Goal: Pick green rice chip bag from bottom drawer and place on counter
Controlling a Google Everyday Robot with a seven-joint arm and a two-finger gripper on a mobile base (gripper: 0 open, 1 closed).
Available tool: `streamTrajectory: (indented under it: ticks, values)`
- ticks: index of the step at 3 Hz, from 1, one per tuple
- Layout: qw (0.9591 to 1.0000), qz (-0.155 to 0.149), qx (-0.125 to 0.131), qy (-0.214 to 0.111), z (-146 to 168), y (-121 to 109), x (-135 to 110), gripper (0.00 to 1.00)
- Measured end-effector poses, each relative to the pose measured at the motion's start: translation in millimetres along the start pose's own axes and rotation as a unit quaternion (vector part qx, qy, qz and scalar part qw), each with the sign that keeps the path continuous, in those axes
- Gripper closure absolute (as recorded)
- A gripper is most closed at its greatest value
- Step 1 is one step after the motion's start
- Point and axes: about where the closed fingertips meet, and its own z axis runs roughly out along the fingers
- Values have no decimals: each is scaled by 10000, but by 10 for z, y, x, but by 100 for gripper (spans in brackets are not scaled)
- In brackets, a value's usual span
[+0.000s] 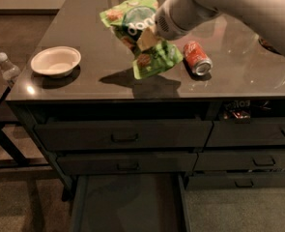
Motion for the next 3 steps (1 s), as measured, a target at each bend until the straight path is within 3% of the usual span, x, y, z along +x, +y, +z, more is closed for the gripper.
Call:
streamTrajectory:
  ticks: [1, 3]
  values:
    - [9985, -126, -303, 446, 282, -3, 3, 100]
    - [9888, -410, -649, 1278, 671, 68, 90, 100]
